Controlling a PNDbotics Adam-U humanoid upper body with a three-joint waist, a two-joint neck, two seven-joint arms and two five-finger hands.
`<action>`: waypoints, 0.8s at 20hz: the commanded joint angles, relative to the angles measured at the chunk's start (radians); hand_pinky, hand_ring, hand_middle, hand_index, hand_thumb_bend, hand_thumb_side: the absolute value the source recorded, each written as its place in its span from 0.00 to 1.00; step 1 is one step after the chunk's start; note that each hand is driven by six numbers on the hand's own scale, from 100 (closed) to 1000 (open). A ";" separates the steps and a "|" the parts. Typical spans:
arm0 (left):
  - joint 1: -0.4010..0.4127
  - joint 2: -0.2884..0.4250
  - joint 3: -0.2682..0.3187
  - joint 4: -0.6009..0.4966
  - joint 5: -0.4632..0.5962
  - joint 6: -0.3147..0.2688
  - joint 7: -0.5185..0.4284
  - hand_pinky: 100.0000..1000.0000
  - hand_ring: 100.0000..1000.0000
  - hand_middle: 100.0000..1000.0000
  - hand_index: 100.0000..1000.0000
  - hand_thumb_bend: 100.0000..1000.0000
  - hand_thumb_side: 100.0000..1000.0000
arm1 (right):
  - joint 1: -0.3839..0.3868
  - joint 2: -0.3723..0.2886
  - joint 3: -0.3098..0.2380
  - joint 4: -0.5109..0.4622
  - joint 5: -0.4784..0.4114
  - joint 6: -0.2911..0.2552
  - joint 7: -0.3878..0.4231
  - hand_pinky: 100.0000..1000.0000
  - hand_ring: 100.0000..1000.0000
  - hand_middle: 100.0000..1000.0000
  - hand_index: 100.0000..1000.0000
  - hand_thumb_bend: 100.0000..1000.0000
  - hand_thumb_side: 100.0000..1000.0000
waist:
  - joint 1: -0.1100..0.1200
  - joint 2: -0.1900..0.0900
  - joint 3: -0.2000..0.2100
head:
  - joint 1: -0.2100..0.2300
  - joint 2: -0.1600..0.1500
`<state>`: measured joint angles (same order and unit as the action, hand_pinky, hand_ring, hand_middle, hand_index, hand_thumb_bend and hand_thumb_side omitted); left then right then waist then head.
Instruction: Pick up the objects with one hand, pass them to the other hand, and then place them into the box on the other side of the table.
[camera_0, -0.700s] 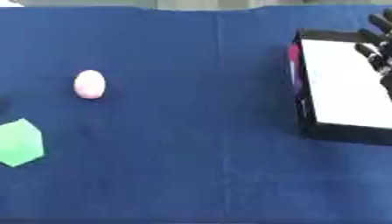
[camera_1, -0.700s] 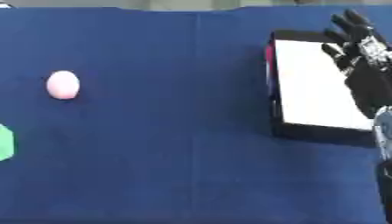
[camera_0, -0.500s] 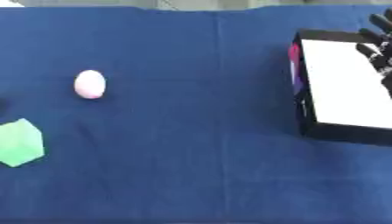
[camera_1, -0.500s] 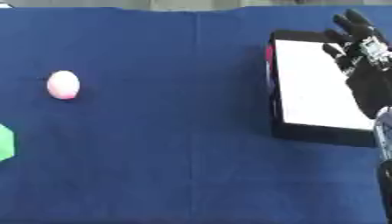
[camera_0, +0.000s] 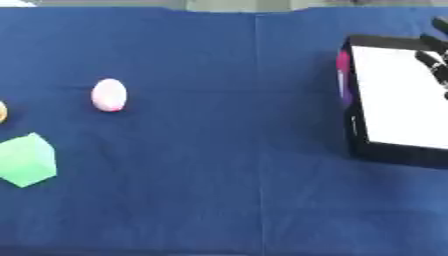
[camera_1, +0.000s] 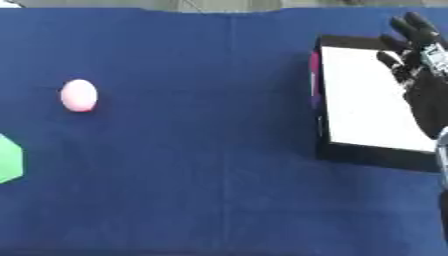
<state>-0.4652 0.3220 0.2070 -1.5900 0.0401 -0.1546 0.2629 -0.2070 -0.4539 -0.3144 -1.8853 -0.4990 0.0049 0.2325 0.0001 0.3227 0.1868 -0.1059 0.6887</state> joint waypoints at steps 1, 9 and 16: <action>-0.040 0.097 0.016 0.030 -0.019 0.022 0.002 0.92 0.83 0.77 0.84 0.00 0.72 | -0.005 -0.035 -0.014 -0.007 -0.004 0.001 -0.006 1.00 1.00 1.00 1.00 0.00 0.55 | 0.006 -0.021 0.003 | 0.025 -0.014; -0.152 0.405 -0.073 0.328 -0.079 0.068 -0.155 0.92 0.87 0.78 0.87 0.00 0.71 | 0.001 -0.053 -0.012 -0.011 0.005 -0.007 -0.004 1.00 1.00 1.00 1.00 0.00 0.55 | 0.018 -0.014 0.010 | 0.064 -0.011; -0.309 0.556 -0.161 0.644 -0.261 0.054 -0.473 0.92 0.89 0.79 0.89 0.14 0.58 | 0.009 -0.081 -0.002 -0.019 0.002 -0.040 0.004 1.00 1.00 1.00 1.00 0.00 0.54 | 0.013 -0.011 0.008 | 0.085 0.000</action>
<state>-0.7547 0.8110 0.0532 -0.9855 -0.1793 -0.0925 -0.1632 -0.1933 -0.4970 -0.3135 -1.8858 -0.4969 -0.0249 0.2344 0.0106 0.3264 0.1947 -0.0269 0.6851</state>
